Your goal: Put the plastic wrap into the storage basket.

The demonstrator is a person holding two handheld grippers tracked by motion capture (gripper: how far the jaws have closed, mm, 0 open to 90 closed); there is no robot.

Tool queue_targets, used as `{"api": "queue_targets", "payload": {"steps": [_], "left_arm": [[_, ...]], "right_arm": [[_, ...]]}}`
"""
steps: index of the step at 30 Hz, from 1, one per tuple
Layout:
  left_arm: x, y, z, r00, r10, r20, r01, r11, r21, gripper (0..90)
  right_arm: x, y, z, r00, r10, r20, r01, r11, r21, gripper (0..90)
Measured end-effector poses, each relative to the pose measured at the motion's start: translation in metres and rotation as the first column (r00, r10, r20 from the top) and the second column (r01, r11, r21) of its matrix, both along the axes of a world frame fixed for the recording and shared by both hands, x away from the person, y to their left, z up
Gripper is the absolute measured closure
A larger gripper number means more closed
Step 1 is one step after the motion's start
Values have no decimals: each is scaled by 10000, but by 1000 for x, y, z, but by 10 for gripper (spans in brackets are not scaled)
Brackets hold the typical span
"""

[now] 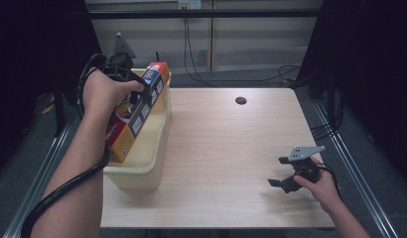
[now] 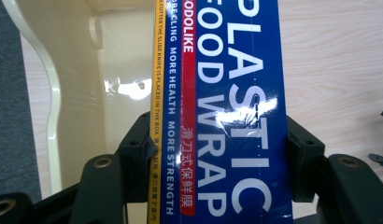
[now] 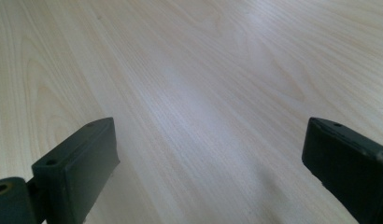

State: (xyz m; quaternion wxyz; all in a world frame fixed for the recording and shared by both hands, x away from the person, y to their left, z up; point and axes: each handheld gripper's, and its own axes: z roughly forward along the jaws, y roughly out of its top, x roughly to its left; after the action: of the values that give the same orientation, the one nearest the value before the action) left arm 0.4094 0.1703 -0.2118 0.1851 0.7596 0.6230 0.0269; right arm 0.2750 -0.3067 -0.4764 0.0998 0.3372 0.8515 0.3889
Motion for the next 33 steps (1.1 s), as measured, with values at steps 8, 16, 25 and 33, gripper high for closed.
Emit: {"api": "queue_targets", "payload": {"steps": [8, 16, 25, 33], "left_arm": [[1, 6, -4, 9996, 297, 17, -297, 9995, 122, 404], [3, 10, -12, 9987, 497, -128, -494, 9985, 228, 404], [4, 16, -18, 9979, 630, -175, -624, 9976, 315, 404], [5, 16, -26, 9967, 697, -410, -685, 9972, 312, 404]], "right_arm": [[0, 0, 1, 10000, 14, 44, -14, 10000, -3, 32], [0, 0, 1, 10000, 29, 57, -29, 10000, -2, 32], [0, 1, 1, 9999, 74, 69, -75, 10000, 25, 32], [0, 1, 1, 9999, 73, 75, -73, 10000, 24, 32]]}}
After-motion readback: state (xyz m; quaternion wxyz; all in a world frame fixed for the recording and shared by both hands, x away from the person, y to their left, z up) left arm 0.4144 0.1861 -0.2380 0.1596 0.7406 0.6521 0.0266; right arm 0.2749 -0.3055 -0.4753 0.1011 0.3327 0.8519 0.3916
